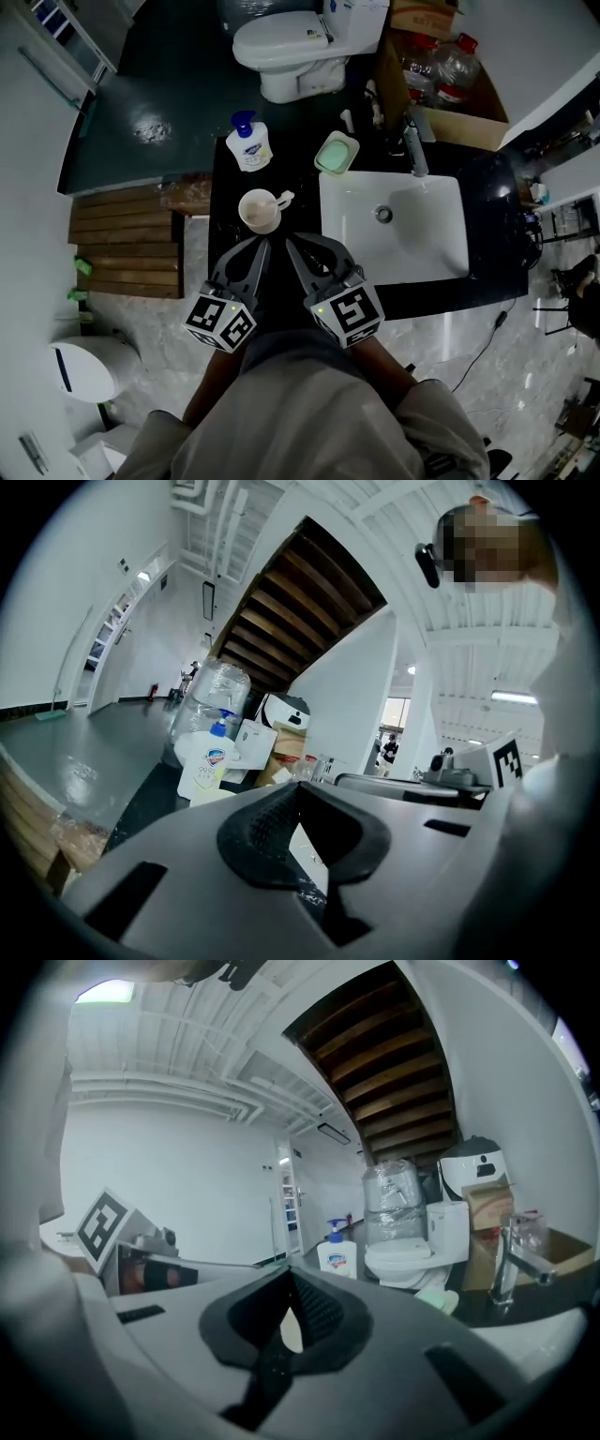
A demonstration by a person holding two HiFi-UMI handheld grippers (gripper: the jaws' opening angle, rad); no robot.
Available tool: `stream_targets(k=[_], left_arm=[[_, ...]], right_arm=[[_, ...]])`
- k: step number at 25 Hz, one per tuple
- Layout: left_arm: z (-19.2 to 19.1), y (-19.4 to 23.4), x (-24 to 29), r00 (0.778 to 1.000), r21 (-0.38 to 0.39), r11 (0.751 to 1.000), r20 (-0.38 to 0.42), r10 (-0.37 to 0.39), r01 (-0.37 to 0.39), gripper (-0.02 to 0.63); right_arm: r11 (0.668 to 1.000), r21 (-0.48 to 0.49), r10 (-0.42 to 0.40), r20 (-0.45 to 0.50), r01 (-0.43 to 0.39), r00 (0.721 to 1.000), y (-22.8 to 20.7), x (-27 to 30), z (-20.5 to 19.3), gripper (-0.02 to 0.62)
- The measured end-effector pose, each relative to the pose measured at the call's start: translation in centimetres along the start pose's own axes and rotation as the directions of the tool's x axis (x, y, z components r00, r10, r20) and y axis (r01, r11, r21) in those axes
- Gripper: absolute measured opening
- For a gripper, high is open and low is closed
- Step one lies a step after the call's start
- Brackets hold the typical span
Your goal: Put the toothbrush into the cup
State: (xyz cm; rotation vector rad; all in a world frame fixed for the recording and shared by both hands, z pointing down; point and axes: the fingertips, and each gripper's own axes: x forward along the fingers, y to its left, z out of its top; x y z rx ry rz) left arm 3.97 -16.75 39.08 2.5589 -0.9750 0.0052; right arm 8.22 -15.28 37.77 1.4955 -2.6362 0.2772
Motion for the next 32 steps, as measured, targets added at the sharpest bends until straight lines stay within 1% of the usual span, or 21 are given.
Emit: stream_targets(k=[3, 9, 13, 20, 26, 32], left_arm=[[-1.0, -1.2, 0.0, 1.000, 0.022, 1.000, -0.019, -0.015, 0.016, 0.009], [-1.3, -2.5, -0.3, 0.999, 0.013, 0.999, 0.009, -0.034, 0.034, 0.009], [-0.9, -2.4, -0.2, 0.999, 0.019, 0.999, 0.012, -0.044, 0.044, 0.009], [-1.4, -1.7, -0.4, 0.999, 0.000, 0.999, -0.005, -0.045, 0.045, 0.009], [-1.5, -1.5, -0.3, 0.999, 0.019, 0.999, -0.010, -0.043, 0.043, 0.009], [-1.6, -1.3, -0.5, 0.999, 0.004, 0.999, -0.007, -0.048, 0.048, 0.009]], right_arm=[[1.000, -0.018, -0.003, -0.012, 0.003, 1.000, 0.5, -0.8, -0.5, 0.008], [0.999, -0.036, 0.007, -0.015, -0.008, 1.000, 1.2, -2.2, -0.6, 0.005], [1.000, -0.029, 0.011, -0.017, -0.011, 1.000, 1.1, -1.6, -0.8, 0.005], [0.999, -0.040, 0.016, -0.030, -0.018, 0.999, 0.8, -0.6, -1.0, 0.005], [0.997, -0.063, 0.039, -0.046, -0.042, 0.998, 1.4, -0.5, -1.2, 0.005], [0.994, -0.078, 0.064, -0.078, -0.070, 0.995, 2.2, -0.3, -1.7, 0.005]])
